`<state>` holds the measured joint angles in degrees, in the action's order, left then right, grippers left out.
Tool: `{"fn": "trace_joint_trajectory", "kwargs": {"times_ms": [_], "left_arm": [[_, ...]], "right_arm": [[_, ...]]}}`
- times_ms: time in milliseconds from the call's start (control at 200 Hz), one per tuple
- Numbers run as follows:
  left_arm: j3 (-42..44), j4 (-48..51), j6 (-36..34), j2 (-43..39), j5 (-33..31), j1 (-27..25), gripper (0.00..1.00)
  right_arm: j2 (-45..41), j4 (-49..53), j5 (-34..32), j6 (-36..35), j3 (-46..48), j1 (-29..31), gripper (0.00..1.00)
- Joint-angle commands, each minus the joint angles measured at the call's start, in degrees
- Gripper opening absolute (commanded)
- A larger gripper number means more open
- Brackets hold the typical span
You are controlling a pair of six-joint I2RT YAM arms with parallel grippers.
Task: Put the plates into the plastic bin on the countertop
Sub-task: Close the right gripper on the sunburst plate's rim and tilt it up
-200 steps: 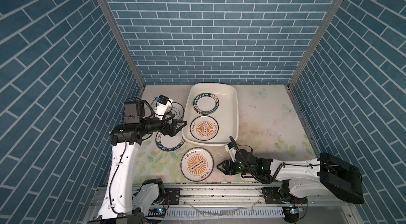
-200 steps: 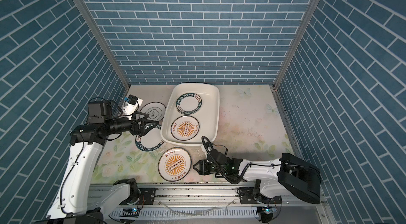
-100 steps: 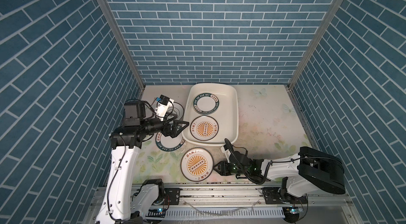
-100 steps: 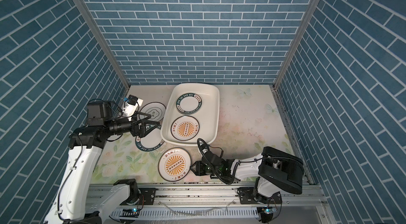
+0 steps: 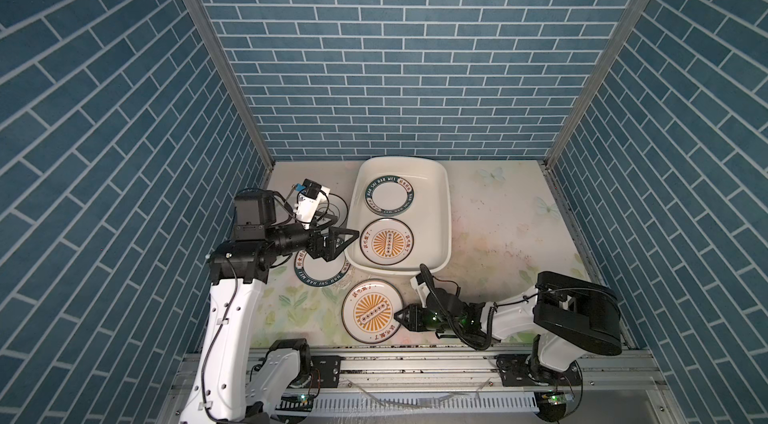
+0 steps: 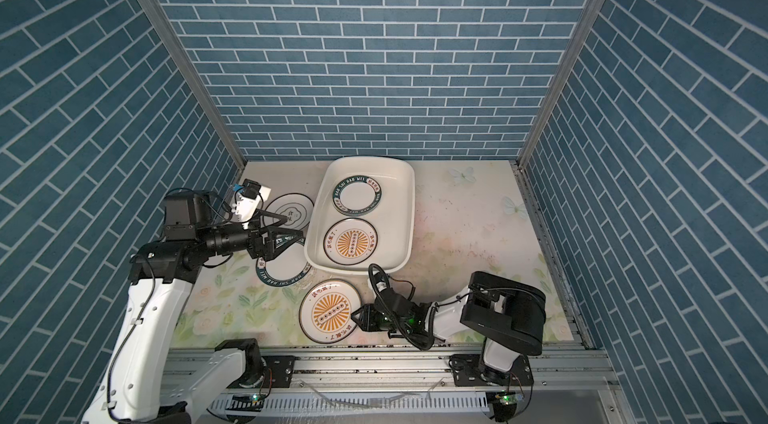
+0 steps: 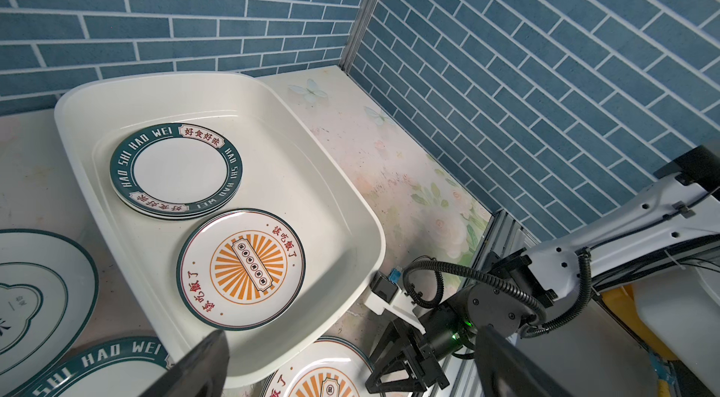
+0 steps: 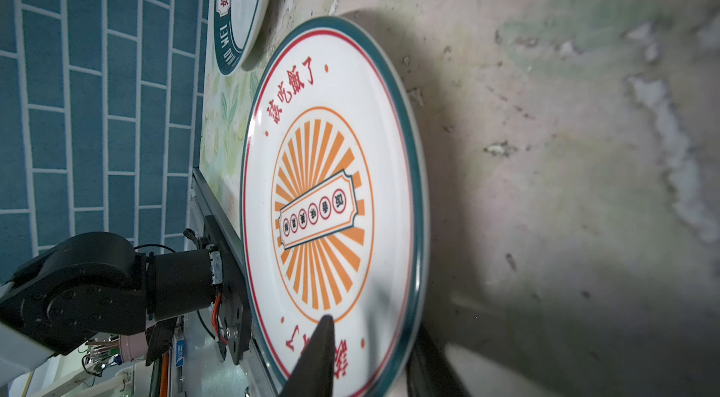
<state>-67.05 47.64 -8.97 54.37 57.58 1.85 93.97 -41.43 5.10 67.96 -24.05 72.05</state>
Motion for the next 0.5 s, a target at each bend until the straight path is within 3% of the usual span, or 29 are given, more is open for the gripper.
{"fn": "trace_joint_trajectory", "kwargs": {"times_ms": [0, 490], "left_arm": [[-0.8, -0.8, 0.6, -0.8, 1.3, -0.4, 0.99], [0.1, -1.0, 1.4, -2.1, 2.0, -0.4, 0.99]], "right_arm": [[0.8, -0.3, -3.7, 3.3, -0.2, 0.5, 0.30], [3.9, -8.3, -7.5, 6.8, 2.7, 2.1, 0.21]]}}
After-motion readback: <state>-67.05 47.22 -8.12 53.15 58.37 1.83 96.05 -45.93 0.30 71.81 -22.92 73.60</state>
